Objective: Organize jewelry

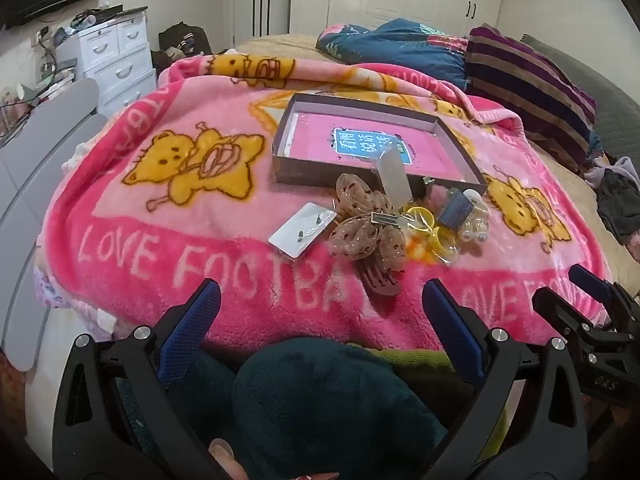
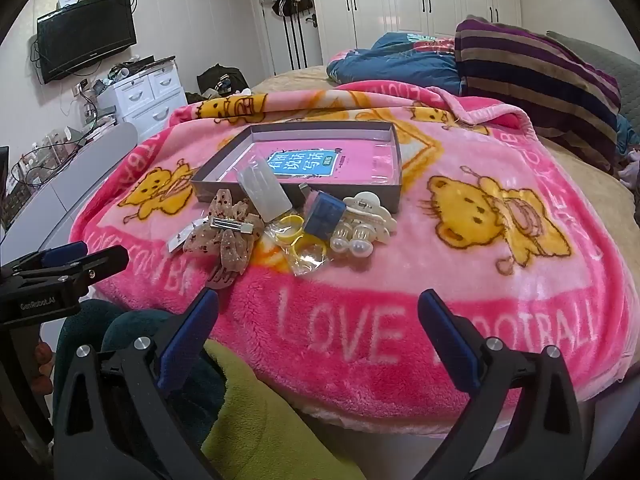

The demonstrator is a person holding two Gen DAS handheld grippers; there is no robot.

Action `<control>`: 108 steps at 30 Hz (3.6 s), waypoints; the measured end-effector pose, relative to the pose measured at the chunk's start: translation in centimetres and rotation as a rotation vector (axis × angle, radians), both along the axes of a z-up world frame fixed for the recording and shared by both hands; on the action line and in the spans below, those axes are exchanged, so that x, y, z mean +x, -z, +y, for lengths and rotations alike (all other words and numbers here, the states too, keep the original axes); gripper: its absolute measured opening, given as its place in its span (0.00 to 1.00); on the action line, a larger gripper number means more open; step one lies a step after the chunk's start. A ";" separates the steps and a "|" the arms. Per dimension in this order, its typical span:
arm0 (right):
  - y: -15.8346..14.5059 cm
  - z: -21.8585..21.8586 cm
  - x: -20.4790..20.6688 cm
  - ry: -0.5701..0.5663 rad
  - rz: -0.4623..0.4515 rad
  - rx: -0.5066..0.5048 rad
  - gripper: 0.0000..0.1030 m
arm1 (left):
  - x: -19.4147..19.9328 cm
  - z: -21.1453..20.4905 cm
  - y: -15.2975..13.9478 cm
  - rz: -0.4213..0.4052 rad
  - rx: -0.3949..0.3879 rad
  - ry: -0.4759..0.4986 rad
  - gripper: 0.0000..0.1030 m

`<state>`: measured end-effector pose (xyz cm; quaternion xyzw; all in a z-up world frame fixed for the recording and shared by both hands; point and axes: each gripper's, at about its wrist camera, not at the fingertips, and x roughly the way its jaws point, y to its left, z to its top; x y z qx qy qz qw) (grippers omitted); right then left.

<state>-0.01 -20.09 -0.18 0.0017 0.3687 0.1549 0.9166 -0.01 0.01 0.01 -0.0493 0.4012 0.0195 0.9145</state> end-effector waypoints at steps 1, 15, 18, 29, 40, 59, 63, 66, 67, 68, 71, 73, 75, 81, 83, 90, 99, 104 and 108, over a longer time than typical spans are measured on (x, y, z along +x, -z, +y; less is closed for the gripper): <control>0.0 0.0 0.0 0.002 -0.001 0.004 0.96 | 0.0 0.0 0.0 -0.003 0.001 -0.002 0.92; -0.1 0.0 -0.1 0.001 -0.004 0.002 0.96 | 0.0 0.0 0.0 0.003 0.003 -0.001 0.92; -0.1 0.0 -0.1 0.001 -0.003 0.004 0.96 | 0.0 0.0 0.0 0.004 0.003 -0.001 0.92; -0.2 0.1 -0.1 0.000 -0.005 0.001 0.96 | 0.0 0.0 0.0 0.003 0.003 -0.001 0.92; -0.2 0.1 -0.1 0.000 -0.007 0.002 0.96 | 0.0 0.0 0.0 0.002 0.003 -0.001 0.92; -0.2 0.2 0.2 -0.001 -0.008 0.000 0.96 | 0.0 0.0 0.0 0.004 0.005 -0.001 0.92; -0.2 0.0 0.1 -0.002 -0.007 0.002 0.96 | 0.0 0.0 0.0 0.005 0.005 -0.001 0.92; -0.2 -0.3 -0.1 -0.002 -0.007 0.003 0.96 | 0.0 0.0 0.0 0.004 0.006 -0.001 0.92; -0.2 0.2 0.1 -0.002 -0.007 0.003 0.96 | 0.0 0.0 0.0 0.004 0.004 0.000 0.92; -0.2 0.4 0.2 -0.002 -0.006 0.002 0.96 | 0.0 0.0 0.0 0.005 0.005 -0.001 0.92; 0.0 0.4 0.3 -0.003 -0.005 0.004 0.96 | 0.0 0.0 0.0 0.005 0.005 0.000 0.92; -0.1 0.4 0.3 -0.005 -0.004 0.004 0.96 | 0.0 0.0 0.0 0.006 0.004 -0.001 0.92; 0.1 0.4 0.2 -0.007 -0.003 0.006 0.96 | 0.0 0.1 0.0 0.007 0.004 -0.002 0.92; 0.3 0.7 0.4 -0.025 -0.002 0.011 0.96 | 0.5 0.3 0.9 0.013 0.004 -0.014 0.92; 0.3 0.8 0.5 -0.032 -0.001 0.016 0.96 | 0.5 0.6 1.0 0.016 0.005 -0.020 0.92; 0.4 1.6 1.5 -0.061 0.018 0.014 0.96 | 1.3 2.5 1.5 0.034 0.020 -0.056 0.92; 0.6 1.1 3.5 -0.050 0.026 -0.002 0.96 | 3.3 5.5 2.5 0.075 0.023 -0.118 0.92; 1.0 0.1 5.1 -0.016 0.047 -0.005 0.96 | 4.3 6.2 2.5 0.078 0.010 -0.123 0.92; 1.4 -0.8 6.2 0.007 0.067 0.009 0.96 | 5.3 6.3 2.9 0.094 -0.010 -0.098 0.92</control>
